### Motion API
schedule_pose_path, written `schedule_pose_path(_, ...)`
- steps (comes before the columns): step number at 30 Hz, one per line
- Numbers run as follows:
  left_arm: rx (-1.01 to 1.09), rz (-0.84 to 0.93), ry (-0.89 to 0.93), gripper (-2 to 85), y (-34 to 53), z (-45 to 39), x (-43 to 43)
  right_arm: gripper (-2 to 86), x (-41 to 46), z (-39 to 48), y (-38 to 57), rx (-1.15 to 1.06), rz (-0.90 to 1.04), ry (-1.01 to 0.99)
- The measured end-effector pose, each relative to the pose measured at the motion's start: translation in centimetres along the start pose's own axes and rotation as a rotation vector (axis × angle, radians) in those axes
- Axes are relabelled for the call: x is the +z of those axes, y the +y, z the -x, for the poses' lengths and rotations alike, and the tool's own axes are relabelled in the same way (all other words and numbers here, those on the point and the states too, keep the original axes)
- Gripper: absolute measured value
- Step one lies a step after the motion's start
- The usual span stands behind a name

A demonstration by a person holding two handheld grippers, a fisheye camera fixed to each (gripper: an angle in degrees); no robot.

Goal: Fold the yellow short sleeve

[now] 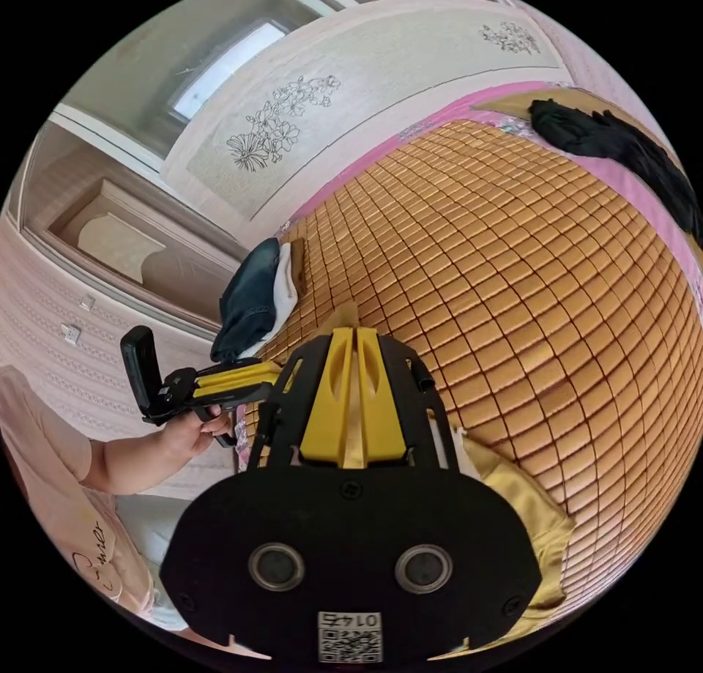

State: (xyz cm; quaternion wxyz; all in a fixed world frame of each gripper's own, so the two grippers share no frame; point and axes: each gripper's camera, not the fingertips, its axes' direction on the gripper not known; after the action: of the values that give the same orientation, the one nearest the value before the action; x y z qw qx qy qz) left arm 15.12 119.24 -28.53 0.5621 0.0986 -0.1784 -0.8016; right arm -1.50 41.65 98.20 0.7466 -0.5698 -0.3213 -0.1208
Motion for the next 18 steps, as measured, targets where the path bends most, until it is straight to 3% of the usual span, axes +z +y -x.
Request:
schedule_pose_path(12, -0.177, 0.054, 0.049, 1.1, 2.7, 6.5, -1.2, 3.1, 11.3, 4.5, -6.6, -0.181, 0.241, 0.04)
schedule_pose_path(18, -0.237, 0.139, 0.047, 5.6, 4.0, 7.7, -1.1, 6.5, 5.1, -0.6, -2.7, -0.022, 0.155, 0.205)
